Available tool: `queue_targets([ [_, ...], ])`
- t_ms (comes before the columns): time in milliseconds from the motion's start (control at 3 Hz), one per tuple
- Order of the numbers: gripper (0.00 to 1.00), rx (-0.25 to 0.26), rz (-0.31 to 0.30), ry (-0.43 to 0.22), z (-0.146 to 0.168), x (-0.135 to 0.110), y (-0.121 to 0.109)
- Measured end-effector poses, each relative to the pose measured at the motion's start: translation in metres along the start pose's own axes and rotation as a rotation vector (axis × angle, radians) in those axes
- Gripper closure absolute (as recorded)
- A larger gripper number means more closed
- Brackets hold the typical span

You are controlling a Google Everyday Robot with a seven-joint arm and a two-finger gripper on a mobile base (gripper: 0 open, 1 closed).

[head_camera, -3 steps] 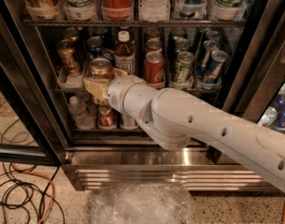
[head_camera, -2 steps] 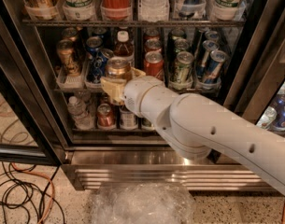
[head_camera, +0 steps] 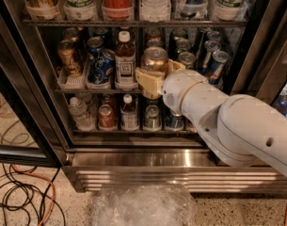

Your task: Pick orange can from middle shelf of fridge

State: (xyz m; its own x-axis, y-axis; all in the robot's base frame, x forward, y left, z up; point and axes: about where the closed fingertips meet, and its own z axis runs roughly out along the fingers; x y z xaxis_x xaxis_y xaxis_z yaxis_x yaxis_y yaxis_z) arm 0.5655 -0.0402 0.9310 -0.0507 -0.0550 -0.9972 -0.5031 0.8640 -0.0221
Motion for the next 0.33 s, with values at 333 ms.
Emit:
queue_targets([
  [333,1.00,0.009,0.000,0.000,-0.0032,-0.0001,-0.0043],
])
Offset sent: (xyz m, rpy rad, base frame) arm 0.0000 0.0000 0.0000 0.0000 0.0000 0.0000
